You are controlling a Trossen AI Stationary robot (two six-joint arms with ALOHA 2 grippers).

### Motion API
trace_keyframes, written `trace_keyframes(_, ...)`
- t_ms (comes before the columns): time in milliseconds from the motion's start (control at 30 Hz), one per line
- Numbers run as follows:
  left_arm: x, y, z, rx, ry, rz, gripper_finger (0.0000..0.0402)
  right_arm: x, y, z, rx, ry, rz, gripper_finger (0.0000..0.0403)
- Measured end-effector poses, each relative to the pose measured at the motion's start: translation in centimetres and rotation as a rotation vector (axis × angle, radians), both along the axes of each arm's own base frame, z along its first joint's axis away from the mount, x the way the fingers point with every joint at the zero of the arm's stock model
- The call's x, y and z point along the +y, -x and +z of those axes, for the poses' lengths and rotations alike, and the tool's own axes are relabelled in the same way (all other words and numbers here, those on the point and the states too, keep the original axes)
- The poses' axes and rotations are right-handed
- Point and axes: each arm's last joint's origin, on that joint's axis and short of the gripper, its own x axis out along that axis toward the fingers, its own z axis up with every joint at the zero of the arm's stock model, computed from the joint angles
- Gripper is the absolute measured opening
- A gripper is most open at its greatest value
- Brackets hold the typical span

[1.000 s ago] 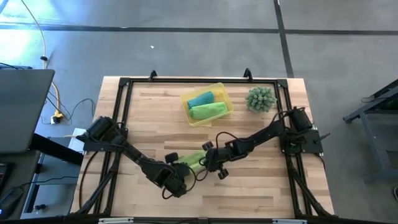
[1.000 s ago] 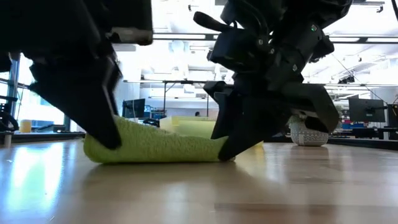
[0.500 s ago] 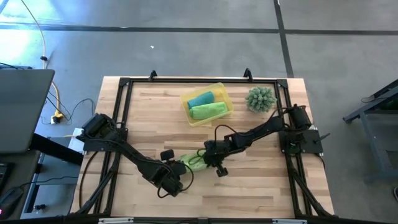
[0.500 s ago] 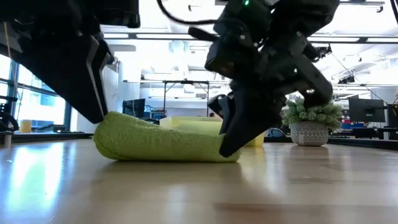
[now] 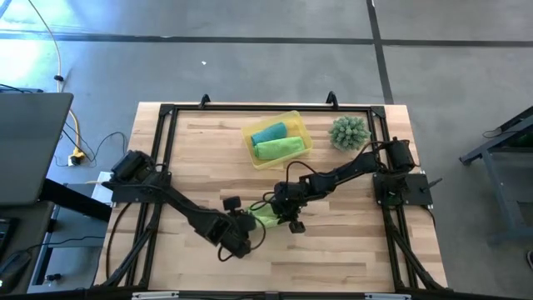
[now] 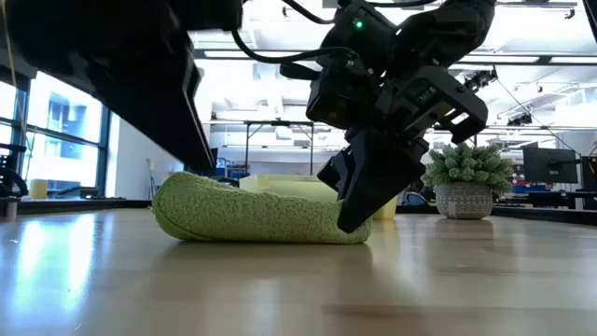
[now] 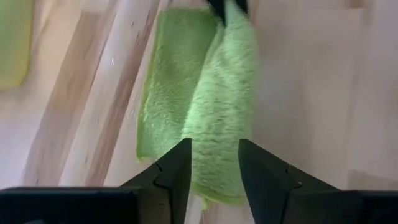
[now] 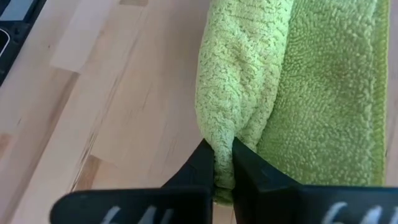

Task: Roll microfiber towels into tight, uniform cylinder then place into a basket
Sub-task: Roll the light green microfiber cloth

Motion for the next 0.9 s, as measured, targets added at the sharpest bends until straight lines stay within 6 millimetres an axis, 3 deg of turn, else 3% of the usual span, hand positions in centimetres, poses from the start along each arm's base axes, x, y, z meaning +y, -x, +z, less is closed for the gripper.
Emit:
trace_keyframes(267,0.7,-0.4,-0.2,0.028,0.076,0.0,0.0155,-0.1,0.0,0.0,-0.002,0.008,-0.006,0.0007)
trace_keyframes(633,0.7,-0.7,-0.1,0.009,0.069,-0.029,0.0158,-0.1,0.0,0.0,-0.004,0.01,-0.007,0.0009)
trace_keyframes(900,1.2,-1.3,-1.9,0.102,0.117,-0.078,0.0159,-0.1,0.0,0.0,-0.005,0.013,-0.01,0.0012)
